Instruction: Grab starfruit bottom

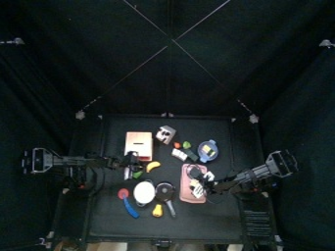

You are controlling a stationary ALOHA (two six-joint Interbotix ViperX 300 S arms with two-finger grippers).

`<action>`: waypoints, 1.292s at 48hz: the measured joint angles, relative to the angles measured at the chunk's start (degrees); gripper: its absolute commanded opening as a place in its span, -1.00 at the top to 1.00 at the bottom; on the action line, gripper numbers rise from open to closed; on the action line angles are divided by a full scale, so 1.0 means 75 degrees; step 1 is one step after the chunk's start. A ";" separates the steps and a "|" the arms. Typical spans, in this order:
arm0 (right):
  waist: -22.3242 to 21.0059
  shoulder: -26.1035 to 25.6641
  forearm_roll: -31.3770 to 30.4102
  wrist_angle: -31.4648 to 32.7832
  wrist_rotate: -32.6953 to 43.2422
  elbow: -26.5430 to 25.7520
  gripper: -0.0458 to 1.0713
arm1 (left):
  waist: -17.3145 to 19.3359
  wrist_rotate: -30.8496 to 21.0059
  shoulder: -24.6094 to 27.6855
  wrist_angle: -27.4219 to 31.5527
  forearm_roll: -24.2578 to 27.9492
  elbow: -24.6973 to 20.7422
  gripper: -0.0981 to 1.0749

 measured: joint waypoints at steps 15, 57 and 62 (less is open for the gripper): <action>-0.0012 0.0574 0.0176 0.0633 0.0000 -0.0094 -0.90 | 0.0000 -0.0012 -0.0012 0.0000 -0.0012 0.0047 -0.22; -0.0422 0.1383 -0.0246 0.0035 -0.0023 0.0023 -0.81 | 0.0000 0.0000 -0.0012 0.0000 -0.0023 0.0035 -0.25; -0.0422 0.1383 -0.0258 0.0023 -0.0023 0.0012 -0.71 | 0.0012 -0.0012 0.0000 0.0000 -0.0023 0.0047 -0.25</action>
